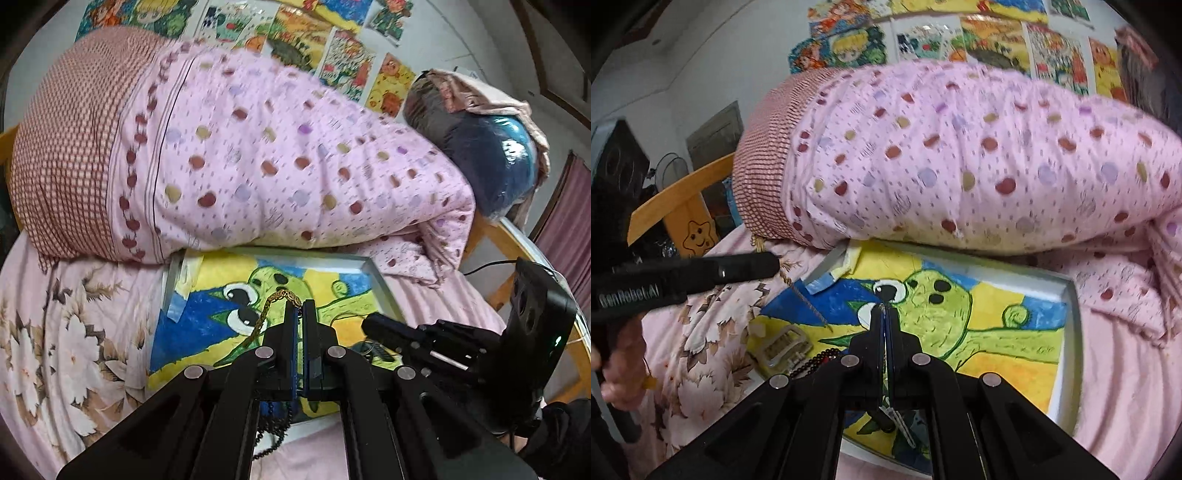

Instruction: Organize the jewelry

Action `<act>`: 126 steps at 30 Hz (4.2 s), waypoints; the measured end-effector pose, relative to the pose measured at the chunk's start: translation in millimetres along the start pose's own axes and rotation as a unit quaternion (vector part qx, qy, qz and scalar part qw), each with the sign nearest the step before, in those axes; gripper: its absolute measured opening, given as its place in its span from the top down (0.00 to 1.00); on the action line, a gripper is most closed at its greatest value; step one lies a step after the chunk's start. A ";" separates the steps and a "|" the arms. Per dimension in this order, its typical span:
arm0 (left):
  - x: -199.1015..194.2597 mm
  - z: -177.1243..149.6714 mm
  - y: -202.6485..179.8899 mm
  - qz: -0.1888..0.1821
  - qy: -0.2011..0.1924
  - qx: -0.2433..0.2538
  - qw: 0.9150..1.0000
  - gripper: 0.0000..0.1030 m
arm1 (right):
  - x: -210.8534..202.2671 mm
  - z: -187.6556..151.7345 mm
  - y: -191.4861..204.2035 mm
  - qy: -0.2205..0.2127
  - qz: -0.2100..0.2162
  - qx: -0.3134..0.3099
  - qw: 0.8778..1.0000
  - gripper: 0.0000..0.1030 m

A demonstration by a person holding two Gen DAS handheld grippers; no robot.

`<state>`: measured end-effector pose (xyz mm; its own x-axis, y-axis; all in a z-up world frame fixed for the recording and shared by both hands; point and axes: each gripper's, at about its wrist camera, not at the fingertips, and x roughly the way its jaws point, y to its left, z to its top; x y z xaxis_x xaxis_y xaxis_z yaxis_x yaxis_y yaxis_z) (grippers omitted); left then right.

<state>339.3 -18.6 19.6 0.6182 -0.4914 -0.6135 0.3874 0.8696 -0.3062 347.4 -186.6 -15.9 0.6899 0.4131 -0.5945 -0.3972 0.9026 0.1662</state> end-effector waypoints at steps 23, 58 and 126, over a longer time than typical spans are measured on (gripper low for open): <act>49.7 -30.7 44.9 0.031 0.086 -0.052 0.994 0.98 | 24.9 -19.9 -21.9 0.050 -0.024 0.035 0.998 0.74; -75.3 -49.6 -5.5 0.137 -0.093 -0.002 0.986 0.02 | -129.9 -30.5 -4.5 -0.114 -0.073 0.062 0.989 0.00; -150.9 -208.1 -66.1 0.211 -0.076 0.014 0.975 0.02 | -205.4 -161.1 51.0 -0.088 -0.067 0.014 0.994 0.00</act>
<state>78.1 8.2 -19.0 0.8191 -0.0942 -0.5658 0.0941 0.9951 -0.0294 87.9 -245.0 -12.0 0.8311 0.3016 -0.4672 -0.2791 0.9529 0.1187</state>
